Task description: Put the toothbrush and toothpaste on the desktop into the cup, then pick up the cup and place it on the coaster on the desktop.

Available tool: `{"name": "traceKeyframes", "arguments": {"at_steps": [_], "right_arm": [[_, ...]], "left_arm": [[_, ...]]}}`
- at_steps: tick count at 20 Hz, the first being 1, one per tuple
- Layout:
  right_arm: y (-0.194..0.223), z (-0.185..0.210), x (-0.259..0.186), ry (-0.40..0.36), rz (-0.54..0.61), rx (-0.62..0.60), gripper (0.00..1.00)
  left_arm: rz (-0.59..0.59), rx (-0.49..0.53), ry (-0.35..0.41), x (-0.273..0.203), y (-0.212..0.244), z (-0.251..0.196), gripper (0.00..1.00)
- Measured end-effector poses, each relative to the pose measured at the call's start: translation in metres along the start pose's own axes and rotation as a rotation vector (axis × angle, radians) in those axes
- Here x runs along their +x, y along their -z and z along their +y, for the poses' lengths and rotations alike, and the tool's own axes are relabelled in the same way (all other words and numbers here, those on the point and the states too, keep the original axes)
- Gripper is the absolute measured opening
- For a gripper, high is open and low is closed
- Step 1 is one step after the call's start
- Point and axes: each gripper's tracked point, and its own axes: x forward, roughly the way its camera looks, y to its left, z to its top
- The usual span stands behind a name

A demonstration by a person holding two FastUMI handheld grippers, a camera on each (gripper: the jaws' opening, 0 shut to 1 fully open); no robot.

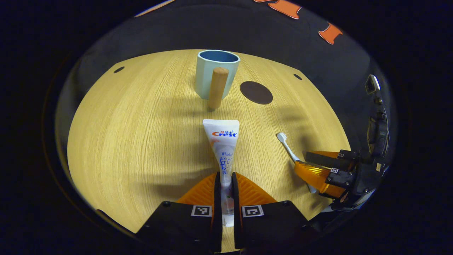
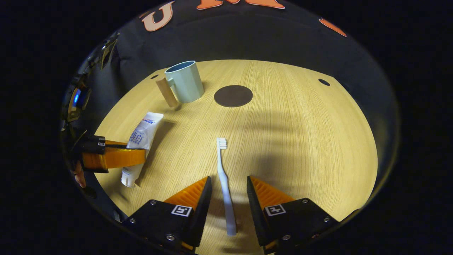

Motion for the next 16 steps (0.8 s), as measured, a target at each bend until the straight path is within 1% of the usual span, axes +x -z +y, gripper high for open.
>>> {"name": "traceKeyframes", "arguments": {"at_steps": [1, 2, 3, 5, 6, 7, 9, 10, 13, 14, 16], "right_arm": [[-0.003, 0.000, 0.000, 0.003, -0.005, -0.010, 0.51], [-0.005, -0.003, 0.001, 0.011, 0.001, -0.018, 0.46], [-0.005, -0.006, 0.002, 0.020, -0.002, -0.019, 0.33], [-0.006, -0.007, 0.000, 0.011, -0.004, -0.018, 0.15], [-0.007, -0.008, -0.003, 0.002, -0.001, -0.004, 0.13], [-0.007, -0.006, -0.002, -0.012, -0.005, 0.008, 0.08], [-0.011, -0.005, -0.004, -0.029, -0.030, -0.005, 0.06], [-0.015, -0.005, -0.008, -0.030, -0.050, 0.000, 0.05], [-0.033, -0.009, -0.023, -0.047, -0.119, 0.067, 0.05], [-0.043, -0.008, -0.025, -0.069, -0.158, 0.078, 0.05], [-0.054, -0.011, -0.022, -0.061, -0.216, 0.061, 0.05]], "left_arm": [[-0.007, -0.003, 0.000, -0.002, -0.002, 0.000, 0.17], [-0.014, -0.009, 0.004, -0.004, -0.003, 0.000, 0.17], [-0.022, -0.012, 0.004, -0.006, -0.005, 0.001, 0.17], [-0.047, -0.002, -0.002, -0.009, -0.009, 0.002, 0.17], [-0.062, 0.001, -0.002, -0.012, -0.012, 0.002, 0.17], [-0.075, 0.007, -0.002, -0.016, -0.014, 0.002, 0.17], [-0.116, 0.015, -0.007, -0.022, -0.024, 0.004, 0.17], [-0.145, 0.023, -0.014, -0.024, -0.030, 0.008, 0.17], [-0.235, 0.045, -0.039, -0.030, -0.052, 0.016, 0.16], [-0.283, 0.045, -0.038, -0.034, -0.061, 0.016, 0.17], [-0.386, 0.053, -0.049, -0.041, -0.085, 0.020, 0.17]]}}
